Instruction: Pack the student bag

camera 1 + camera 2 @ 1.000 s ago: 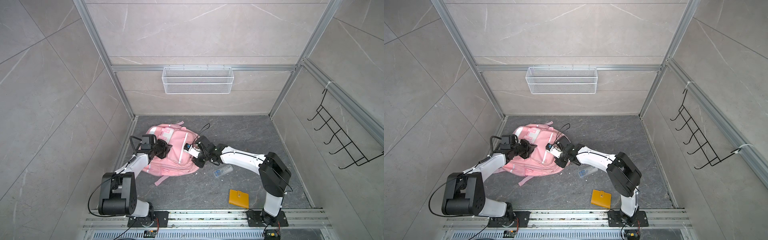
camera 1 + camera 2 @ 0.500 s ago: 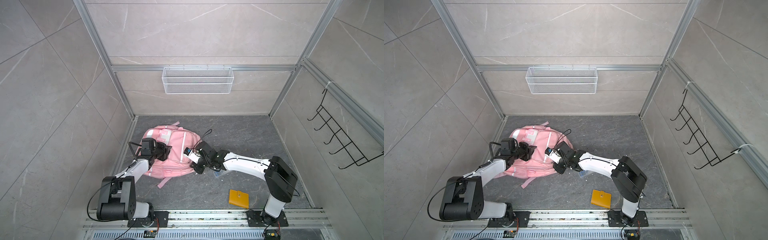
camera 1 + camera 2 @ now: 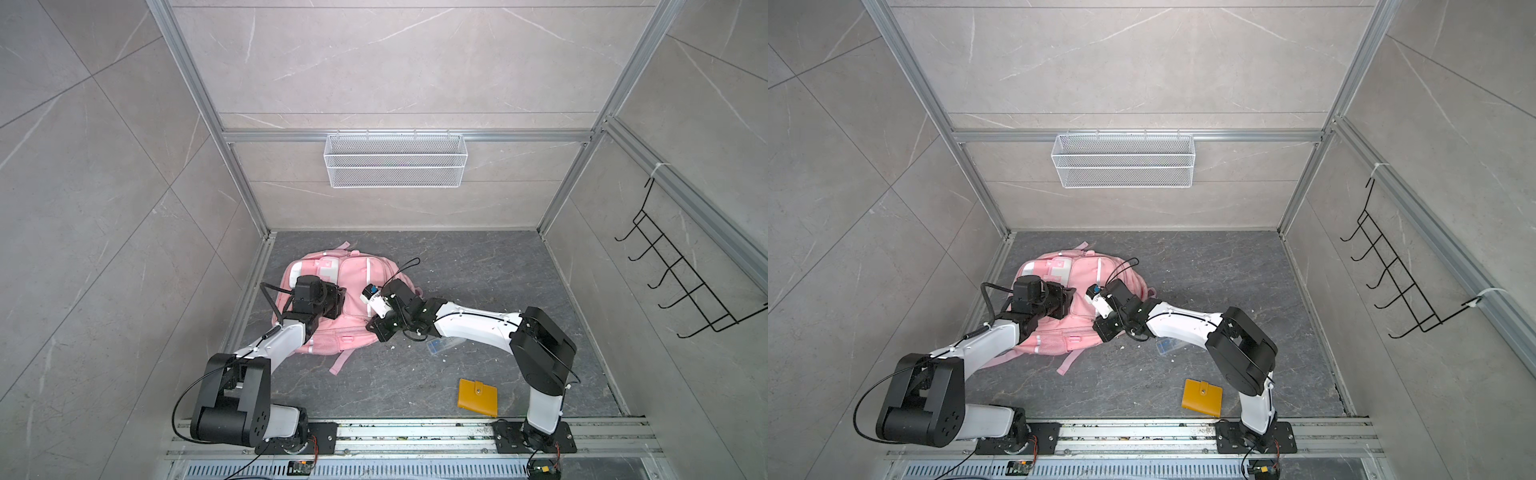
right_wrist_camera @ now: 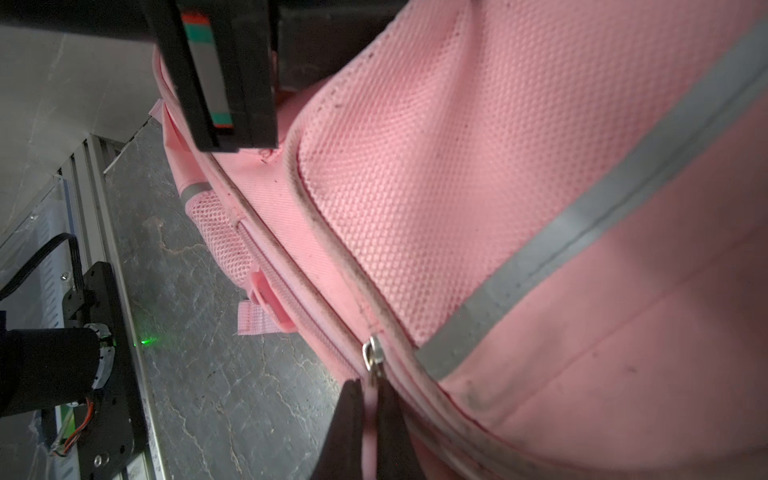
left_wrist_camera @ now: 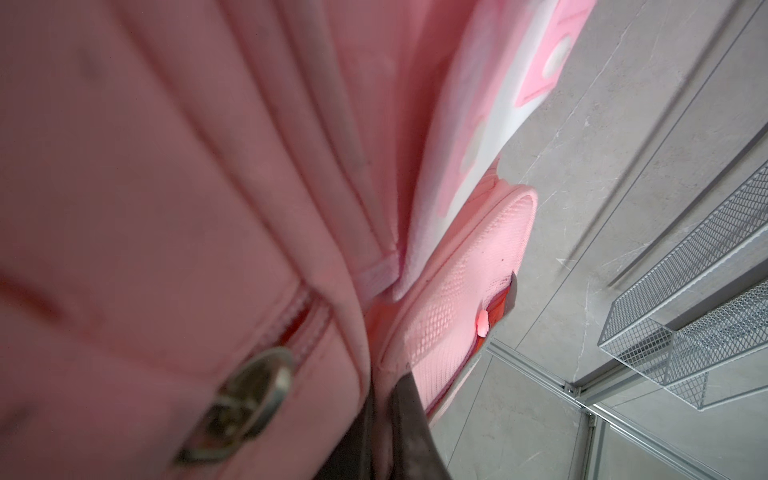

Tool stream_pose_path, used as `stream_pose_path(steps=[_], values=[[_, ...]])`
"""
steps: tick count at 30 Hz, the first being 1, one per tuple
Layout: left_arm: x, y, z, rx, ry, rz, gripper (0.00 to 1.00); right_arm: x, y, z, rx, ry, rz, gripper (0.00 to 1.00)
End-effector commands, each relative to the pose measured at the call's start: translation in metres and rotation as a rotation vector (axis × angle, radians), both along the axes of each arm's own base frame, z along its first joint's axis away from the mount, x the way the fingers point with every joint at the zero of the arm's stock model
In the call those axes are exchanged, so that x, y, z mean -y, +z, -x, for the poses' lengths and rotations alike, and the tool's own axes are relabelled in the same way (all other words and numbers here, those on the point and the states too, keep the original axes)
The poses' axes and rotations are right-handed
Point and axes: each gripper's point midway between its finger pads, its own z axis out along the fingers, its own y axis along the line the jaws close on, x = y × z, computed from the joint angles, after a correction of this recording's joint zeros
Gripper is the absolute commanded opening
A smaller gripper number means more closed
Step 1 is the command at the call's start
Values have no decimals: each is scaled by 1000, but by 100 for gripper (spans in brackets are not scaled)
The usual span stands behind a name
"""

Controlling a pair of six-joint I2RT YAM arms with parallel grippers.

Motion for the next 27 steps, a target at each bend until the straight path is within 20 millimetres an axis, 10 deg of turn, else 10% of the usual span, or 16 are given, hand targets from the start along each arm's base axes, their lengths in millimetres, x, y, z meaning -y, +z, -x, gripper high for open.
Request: stream_pose_path(steps=[1, 5, 9, 16, 22, 27], values=[[1, 32, -6, 74, 6, 4, 0, -21, 33, 5, 12, 1, -128, 1], [-2, 33, -3, 31, -149, -179, 5, -6, 45, 12, -17, -49, -148, 34], [-16, 43, 4, -15, -297, -450, 50, 16, 59, 14, -35, -119, -139, 67], [-38, 65, 12, -33, -387, -722, 73, 96, 94, -10, -56, -463, -148, 87], [33, 78, -3, 23, -591, -865, 73, 209, 50, -7, -245, -844, 22, 90], [101, 66, -17, 35, -804, -979, 73, 245, 21, 18, -355, -916, 142, 92]])
